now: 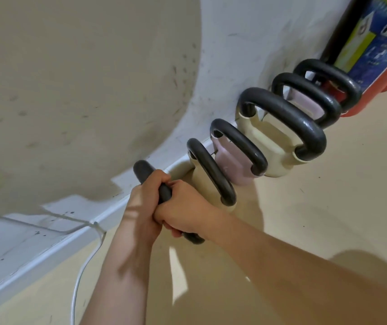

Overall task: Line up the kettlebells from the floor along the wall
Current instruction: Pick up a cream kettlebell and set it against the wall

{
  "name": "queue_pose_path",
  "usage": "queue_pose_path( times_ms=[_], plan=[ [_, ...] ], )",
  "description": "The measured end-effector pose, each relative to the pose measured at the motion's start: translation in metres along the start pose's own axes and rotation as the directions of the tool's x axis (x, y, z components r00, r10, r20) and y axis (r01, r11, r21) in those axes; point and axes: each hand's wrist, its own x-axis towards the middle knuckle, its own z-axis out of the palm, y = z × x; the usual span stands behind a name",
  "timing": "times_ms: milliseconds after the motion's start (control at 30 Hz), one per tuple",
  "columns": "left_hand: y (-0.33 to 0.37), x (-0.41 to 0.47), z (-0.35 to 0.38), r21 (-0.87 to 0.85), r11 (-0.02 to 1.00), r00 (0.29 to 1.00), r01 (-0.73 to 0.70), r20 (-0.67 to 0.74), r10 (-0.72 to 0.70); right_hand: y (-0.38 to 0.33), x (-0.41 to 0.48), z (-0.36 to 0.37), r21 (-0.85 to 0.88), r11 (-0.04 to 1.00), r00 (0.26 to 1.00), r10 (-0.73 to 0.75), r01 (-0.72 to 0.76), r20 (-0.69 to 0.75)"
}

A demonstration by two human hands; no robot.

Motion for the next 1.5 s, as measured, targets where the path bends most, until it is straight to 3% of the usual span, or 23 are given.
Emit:
queue_pose_path(
  times_ms=[333, 400, 467, 500, 567, 633, 733, 767, 933, 1067, 1167, 1300, 1500],
  plan=[
    [0.007, -0.003, -0.007, 0.114, 0.993, 1.000, -0.012, 0.011, 0.011, 0.000, -0.001, 0.007, -0.058, 0.998, 0.999, 0.019, -0.021, -0.031],
    [0.009, -0.004, -0.007, 0.181, 0.983, 0.997, -0.028, -0.067, 0.040, -0.005, -0.005, 0.001, -0.196, 0.981, 0.999, 0.005, 0.003, 0.042],
    [0.010, -0.006, -0.007, 0.218, 0.974, 0.986, -0.059, -0.138, 0.091, -0.017, -0.016, -0.017, -0.477, 0.872, 0.991, -0.054, 0.108, 0.125],
    [0.009, -0.008, -0.006, 0.230, 0.970, 0.979, -0.084, -0.164, 0.124, -0.024, -0.025, -0.030, -0.595, 0.787, 0.987, -0.125, 0.161, 0.103],
    [0.002, -0.019, 0.000, 0.223, 0.970, 0.969, -0.093, -0.205, 0.140, -0.030, -0.041, -0.060, -0.693, 0.703, 0.928, -0.345, 0.157, -0.140],
    [-0.016, -0.038, 0.015, 0.095, 0.992, 0.966, -0.087, -0.237, 0.107, -0.018, -0.047, -0.086, -0.649, 0.756, 0.850, -0.395, 0.086, -0.348],
    [-0.036, -0.054, 0.034, 0.042, 0.990, 0.925, -0.134, -0.352, 0.140, 0.019, -0.042, -0.078, -0.652, 0.755, 0.957, -0.131, -0.074, -0.260],
    [-0.037, -0.052, 0.036, 0.047, 0.986, 0.913, -0.157, -0.374, 0.163, 0.030, -0.035, -0.071, -0.654, 0.753, 0.958, -0.124, -0.078, -0.258],
    [-0.039, -0.048, 0.034, 0.046, 0.982, 0.910, -0.182, -0.371, 0.186, 0.043, -0.024, -0.068, -0.604, 0.797, 0.917, -0.239, -0.003, -0.319],
    [-0.039, -0.047, 0.037, 0.043, 0.980, 0.911, -0.192, -0.364, 0.194, 0.040, -0.020, -0.075, -0.667, 0.744, 0.927, -0.277, 0.042, -0.251],
    [-0.040, -0.045, 0.039, 0.052, 0.978, 0.906, -0.204, -0.367, 0.208, 0.033, -0.018, -0.085, -0.683, 0.728, 0.954, -0.241, 0.057, -0.177],
    [-0.042, -0.043, 0.042, 0.061, 0.975, 0.900, -0.214, -0.375, 0.221, 0.037, -0.017, -0.080, -0.675, 0.737, 0.944, -0.245, 0.033, -0.221],
    [-0.041, -0.044, 0.042, 0.079, 0.974, 0.900, -0.214, -0.371, 0.228, 0.036, -0.025, -0.082, -0.536, 0.843, 0.961, -0.183, 0.045, -0.207]
  ],
)
